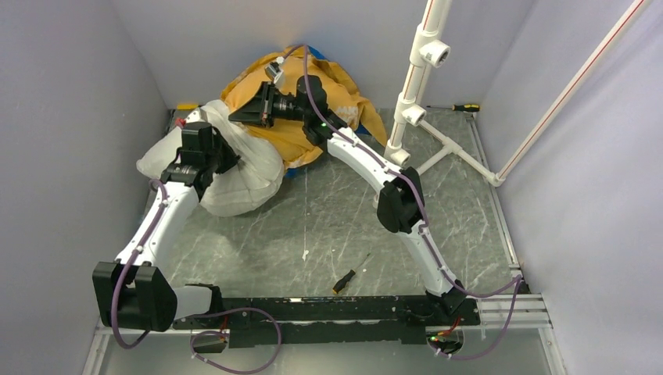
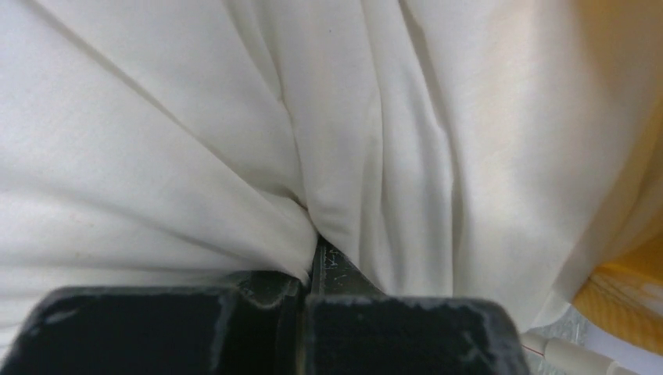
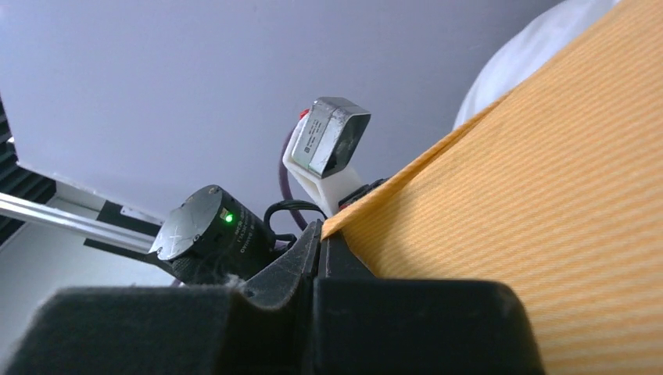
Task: Put the pillow into the pillowcase
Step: Stuff the pillow into the pillowcase.
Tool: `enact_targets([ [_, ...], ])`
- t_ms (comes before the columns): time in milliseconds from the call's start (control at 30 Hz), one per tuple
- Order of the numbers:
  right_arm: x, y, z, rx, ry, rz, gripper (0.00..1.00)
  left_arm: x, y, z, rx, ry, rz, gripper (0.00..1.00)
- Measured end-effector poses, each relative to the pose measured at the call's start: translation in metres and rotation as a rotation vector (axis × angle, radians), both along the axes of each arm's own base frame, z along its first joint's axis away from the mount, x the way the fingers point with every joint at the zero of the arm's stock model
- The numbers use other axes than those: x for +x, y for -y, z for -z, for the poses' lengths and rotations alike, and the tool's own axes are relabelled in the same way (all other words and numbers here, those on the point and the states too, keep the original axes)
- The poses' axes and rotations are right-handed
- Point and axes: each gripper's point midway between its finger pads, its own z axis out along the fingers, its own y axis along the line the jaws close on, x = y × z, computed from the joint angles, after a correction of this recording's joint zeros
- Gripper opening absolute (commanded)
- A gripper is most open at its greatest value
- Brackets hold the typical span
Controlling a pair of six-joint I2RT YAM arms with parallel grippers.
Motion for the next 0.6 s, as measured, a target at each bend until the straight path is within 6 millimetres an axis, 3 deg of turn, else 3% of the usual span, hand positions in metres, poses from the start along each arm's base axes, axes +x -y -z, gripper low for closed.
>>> enact_targets([
  [100, -0.002, 0.001, -0.002, 0.01, 0.007, -0.015, 0.02, 0.003, 0.006, -0.004, -0.012, 0.025, 0.026, 0.0],
  [167, -0.001, 0.001, 0.006, -0.015, 0.03, -0.012, 0.25, 0.005, 0.012, -0.003, -0.023, 0.041, 0.047, 0.0],
  [267, 0.001, 0.005, 0.025, -0.13, 0.076, 0.043, 0.49, 0.003, 0.017, 0.002, -0.029, 0.043, 0.064, 0.0],
  [400, -0.001, 0.033, 0.032, -0.311, 0.16, 0.193, 0.65, -0.004, 0.02, -0.004, -0.022, 0.049, 0.067, 0.0],
  [600, 0.007, 0.077, 0.021, -0.508, 0.328, 0.375, 0.73, -0.001, 0.01, -0.025, -0.026, 0.043, 0.049, 0.0],
])
